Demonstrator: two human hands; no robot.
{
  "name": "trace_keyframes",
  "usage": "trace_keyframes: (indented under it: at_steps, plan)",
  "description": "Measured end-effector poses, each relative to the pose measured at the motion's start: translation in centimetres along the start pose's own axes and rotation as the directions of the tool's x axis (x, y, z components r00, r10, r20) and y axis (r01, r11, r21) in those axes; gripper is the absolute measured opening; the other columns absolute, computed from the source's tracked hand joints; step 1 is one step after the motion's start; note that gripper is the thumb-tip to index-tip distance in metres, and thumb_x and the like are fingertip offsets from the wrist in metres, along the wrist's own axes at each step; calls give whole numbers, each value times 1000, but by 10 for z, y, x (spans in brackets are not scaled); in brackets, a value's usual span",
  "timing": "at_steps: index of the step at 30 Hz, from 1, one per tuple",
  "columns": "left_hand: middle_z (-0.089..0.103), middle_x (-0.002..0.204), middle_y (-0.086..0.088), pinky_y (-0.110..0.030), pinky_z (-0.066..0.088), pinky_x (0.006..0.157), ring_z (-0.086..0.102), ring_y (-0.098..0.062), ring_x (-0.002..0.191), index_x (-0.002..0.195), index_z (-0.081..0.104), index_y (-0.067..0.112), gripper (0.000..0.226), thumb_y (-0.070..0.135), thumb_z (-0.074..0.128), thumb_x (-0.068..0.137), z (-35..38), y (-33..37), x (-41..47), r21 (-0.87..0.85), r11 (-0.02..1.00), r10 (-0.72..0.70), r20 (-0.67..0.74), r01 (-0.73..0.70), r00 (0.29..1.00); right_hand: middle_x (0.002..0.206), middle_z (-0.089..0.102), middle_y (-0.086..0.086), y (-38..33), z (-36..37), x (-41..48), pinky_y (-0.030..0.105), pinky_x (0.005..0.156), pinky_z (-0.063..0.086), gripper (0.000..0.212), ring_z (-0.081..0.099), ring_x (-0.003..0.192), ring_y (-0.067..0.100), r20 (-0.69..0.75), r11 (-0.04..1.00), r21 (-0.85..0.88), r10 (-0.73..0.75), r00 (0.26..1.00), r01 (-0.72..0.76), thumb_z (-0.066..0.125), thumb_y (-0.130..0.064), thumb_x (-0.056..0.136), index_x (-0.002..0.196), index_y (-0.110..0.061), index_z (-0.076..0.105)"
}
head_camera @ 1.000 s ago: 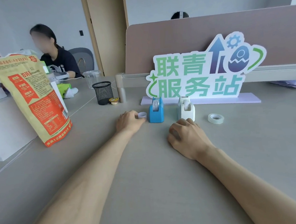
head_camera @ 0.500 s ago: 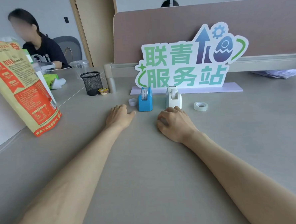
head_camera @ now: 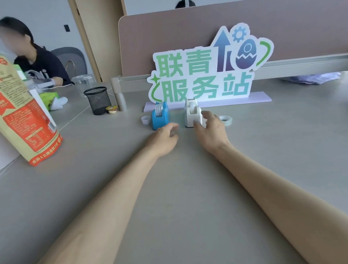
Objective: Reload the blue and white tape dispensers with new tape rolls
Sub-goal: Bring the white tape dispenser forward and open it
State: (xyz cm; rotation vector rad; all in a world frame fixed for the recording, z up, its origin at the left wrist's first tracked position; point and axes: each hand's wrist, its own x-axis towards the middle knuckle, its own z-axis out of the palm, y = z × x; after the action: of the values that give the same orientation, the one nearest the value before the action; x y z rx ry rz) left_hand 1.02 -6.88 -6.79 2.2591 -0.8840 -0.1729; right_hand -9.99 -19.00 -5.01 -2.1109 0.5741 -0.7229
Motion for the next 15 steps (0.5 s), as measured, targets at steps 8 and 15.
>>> trace_keyframes:
  at_steps: [8,15]
  plan:
    - [40,152,3,-38,36,112,40,-18,138,146,33,24,58,23,43,90,18,12,31,-16,999,-47,-9,47,999,142,49,18,0,8,29,42,106,31,59,40,134,34,87,991,94,88,992,-96,27,-53,98,142,-15,38]
    - [63,128,8,-43,47,100,57,-23,120,124,52,40,52,39,35,75,15,26,23,21,999,-34,28,33,999,131,51,17,-1,5,26,36,90,32,55,45,129,34,170,991,88,82,982,-98,40,-47,96,143,-20,32]
